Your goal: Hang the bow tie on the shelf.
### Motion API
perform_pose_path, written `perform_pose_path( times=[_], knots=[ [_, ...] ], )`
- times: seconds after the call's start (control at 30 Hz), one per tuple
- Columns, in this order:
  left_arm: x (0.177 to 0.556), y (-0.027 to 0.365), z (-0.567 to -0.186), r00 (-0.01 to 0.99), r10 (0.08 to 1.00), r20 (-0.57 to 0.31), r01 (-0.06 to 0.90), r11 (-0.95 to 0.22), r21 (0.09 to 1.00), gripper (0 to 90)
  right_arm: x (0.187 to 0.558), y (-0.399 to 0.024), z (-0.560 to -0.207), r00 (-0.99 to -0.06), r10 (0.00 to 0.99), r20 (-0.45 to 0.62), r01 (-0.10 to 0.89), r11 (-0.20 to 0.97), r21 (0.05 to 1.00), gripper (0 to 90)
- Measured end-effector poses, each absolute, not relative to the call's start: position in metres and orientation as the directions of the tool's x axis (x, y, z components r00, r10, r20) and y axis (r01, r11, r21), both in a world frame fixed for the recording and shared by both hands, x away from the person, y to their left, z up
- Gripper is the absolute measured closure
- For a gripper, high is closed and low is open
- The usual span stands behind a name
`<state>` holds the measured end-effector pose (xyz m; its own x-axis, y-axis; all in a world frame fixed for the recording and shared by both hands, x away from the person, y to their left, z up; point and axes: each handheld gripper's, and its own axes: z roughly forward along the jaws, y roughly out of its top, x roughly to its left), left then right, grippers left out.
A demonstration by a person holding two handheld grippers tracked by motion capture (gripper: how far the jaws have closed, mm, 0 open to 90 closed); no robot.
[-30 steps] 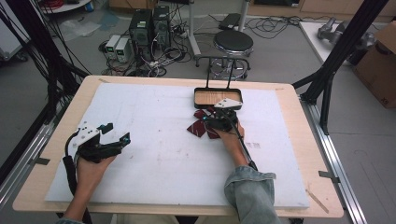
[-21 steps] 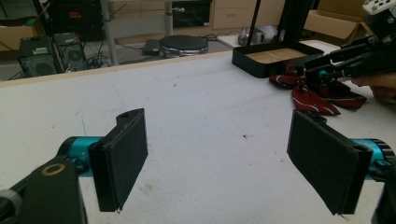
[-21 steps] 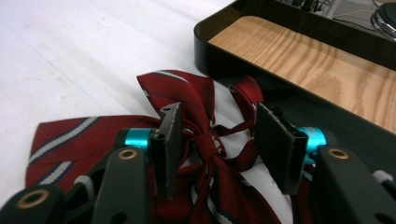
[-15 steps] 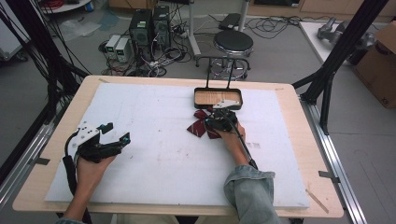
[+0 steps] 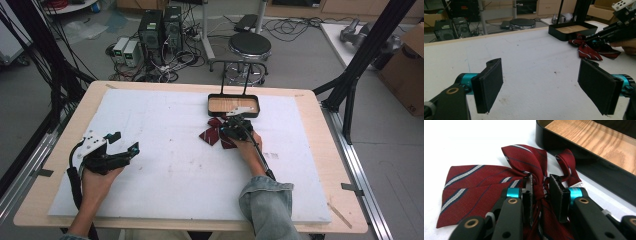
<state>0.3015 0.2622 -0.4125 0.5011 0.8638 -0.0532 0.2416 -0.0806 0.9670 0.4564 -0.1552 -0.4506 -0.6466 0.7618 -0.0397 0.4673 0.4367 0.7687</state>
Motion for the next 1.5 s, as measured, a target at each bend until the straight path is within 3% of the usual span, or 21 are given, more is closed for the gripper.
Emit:
perform_pose_path(
  times=[0.2,0.43,0.8,1.5],
  knots=[
    [0.301,0.263,-0.412,0.497,0.866,-0.052,0.240,-0.080,0.968,20.4,0.452,-0.155,-0.442,-0.653,0.754,-0.066,0.442,0.450,0.776,75.0],
    [0.301,0.262,-0.413,0.495,0.867,-0.049,0.240,-0.083,0.967,20.5,0.441,-0.164,-0.405,-0.648,0.759,-0.064,0.353,0.374,0.857,75.2],
    [0.301,0.262,-0.413,0.498,0.866,-0.048,0.240,-0.084,0.967,20.5,0.436,-0.165,-0.368,-0.668,0.741,-0.067,0.265,0.322,0.909,75.2],
    [0.302,0.263,-0.412,0.498,0.866,-0.052,0.244,-0.082,0.966,20.5,0.451,-0.134,-0.325,-0.700,0.703,-0.121,0.162,0.321,0.933,75.1]
  ],
)
